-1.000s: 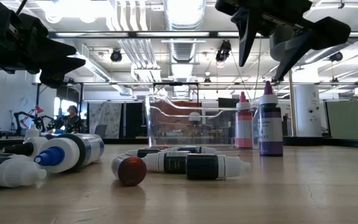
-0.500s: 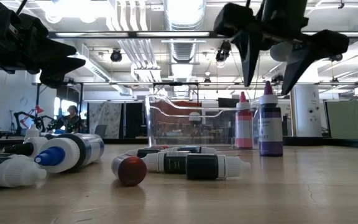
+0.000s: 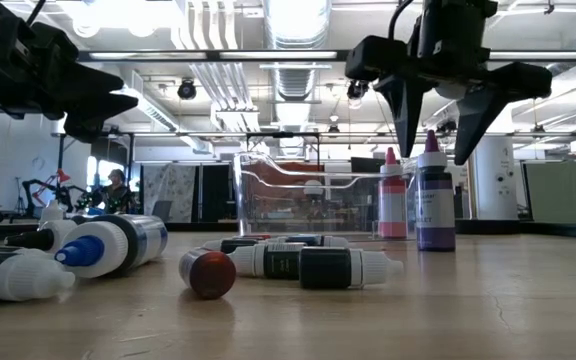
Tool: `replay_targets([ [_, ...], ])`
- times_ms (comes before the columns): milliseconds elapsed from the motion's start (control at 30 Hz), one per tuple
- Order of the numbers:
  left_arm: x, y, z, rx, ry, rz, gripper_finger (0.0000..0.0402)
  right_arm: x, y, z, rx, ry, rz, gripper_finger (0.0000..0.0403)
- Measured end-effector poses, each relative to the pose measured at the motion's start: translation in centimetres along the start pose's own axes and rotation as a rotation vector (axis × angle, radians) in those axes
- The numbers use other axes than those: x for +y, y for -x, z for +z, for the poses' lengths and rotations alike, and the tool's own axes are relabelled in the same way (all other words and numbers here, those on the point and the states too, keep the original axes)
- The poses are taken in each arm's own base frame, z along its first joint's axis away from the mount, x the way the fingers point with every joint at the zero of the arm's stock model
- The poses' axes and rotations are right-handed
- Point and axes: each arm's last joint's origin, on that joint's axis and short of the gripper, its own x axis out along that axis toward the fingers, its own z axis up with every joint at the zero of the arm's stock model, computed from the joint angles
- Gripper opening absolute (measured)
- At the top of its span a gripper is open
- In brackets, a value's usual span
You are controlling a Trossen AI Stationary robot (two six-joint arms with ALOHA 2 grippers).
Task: Pick & Place food coloring
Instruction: Put the large violet food coloring bottle into the transparent bin
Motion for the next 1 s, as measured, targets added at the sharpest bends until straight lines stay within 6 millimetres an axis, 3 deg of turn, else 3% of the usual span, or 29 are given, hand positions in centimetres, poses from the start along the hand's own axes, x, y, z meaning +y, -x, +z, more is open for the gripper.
replay_targets([
  [1000, 0.0, 0.0, 0.0, 0.000, 0.000, 0.000, 0.0172, 0.1, -0.2, 1.1, 0.038, 0.058, -0.010, 0.0235],
])
